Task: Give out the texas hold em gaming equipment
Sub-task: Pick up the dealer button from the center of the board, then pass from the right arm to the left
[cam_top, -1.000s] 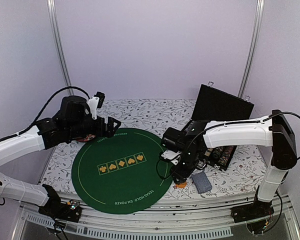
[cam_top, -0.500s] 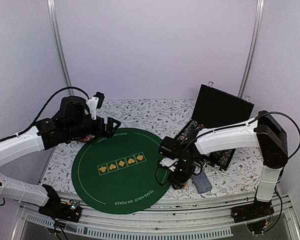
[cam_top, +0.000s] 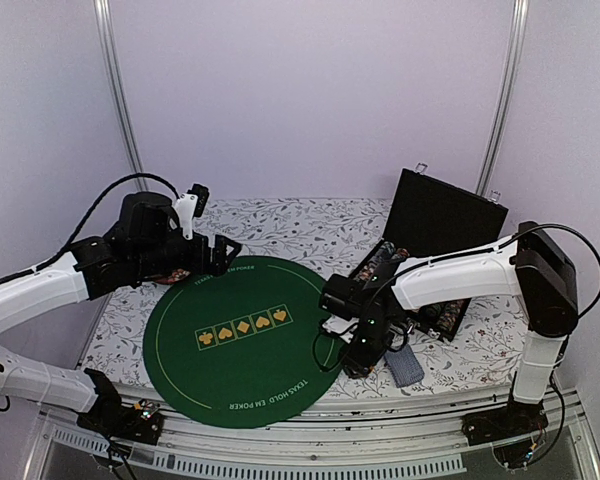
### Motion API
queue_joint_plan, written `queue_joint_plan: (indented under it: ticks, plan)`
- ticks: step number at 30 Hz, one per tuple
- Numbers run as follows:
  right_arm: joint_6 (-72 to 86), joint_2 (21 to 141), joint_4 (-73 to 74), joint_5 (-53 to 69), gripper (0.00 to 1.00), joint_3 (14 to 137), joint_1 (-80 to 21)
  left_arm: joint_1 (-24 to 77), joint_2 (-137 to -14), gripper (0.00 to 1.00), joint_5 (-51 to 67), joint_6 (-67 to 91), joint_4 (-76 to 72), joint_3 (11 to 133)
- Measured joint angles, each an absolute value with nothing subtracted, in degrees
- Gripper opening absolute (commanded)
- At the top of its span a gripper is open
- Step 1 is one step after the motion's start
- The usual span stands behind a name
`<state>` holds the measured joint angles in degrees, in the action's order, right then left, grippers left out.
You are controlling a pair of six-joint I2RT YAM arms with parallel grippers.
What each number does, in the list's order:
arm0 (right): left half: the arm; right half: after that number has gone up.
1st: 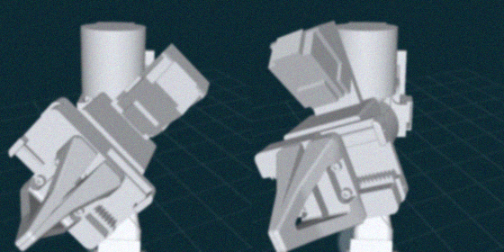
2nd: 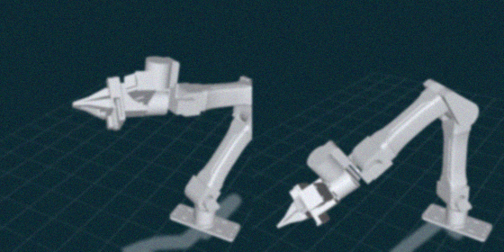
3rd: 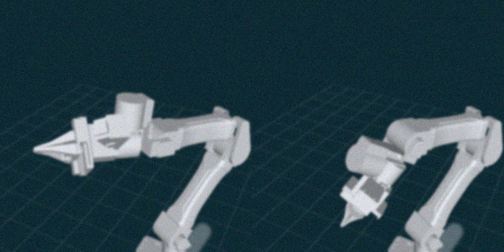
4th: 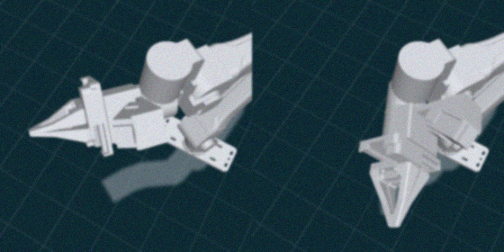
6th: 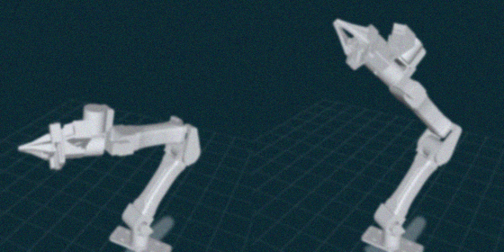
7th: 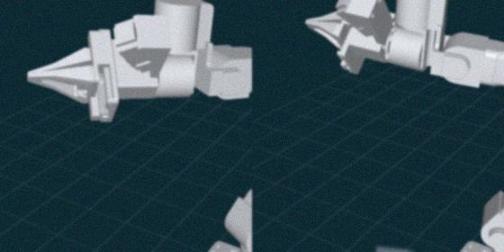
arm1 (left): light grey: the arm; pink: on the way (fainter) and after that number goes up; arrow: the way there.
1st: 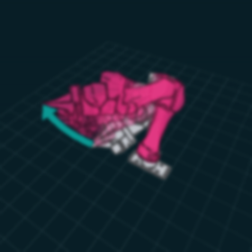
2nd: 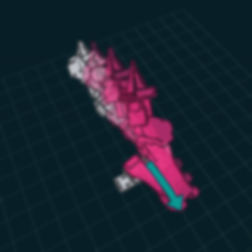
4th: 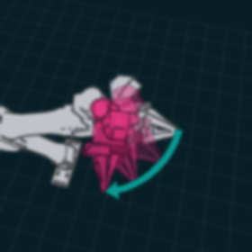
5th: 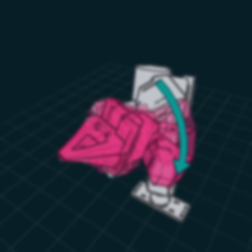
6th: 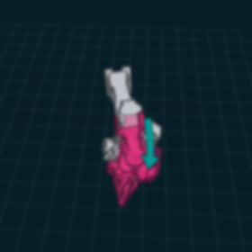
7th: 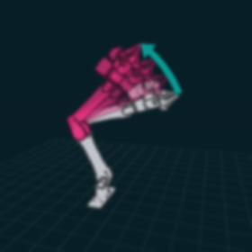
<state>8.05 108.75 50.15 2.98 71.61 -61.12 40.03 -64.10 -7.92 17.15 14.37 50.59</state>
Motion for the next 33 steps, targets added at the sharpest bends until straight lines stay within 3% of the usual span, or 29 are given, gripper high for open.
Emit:
queue_joint_plan:
  ticks: [10, 21, 24, 28, 33]
  plan:
    - [9.4, 108.4, 51.3, 3.4, 0.45, 71.3, -61.1, 40.0, -63.8, 0.98, -7.9, 17.1, 14.4, 50.6]
    - [9.8, 105.6, 54.5, 3.1, 0.31, 71.3, -61.1, 40.0, -63.6, 0.98, -7.6, 17.2, 14.5, 50.6]
    - [9.0, 101.4, 54.0, 1.5, 0.27, 73.0, -61.1, 40.0, -63.6, 0.93, -6.3, 18.3, 14.4, 50.6]
    - [6.4, 94.5, 46.3, -2.2, 0.27, 74.8, -61.2, 40.5, -63.6, 0.84, -1.6, 20.9, 12.3, 50.0]
    - [1.1, 89.9, 29.7, -5.0, 0.26, 73.9, -62.1, 44.8, -64.7, 0.85, 7.4, 24.3, 3.5, 46.9]
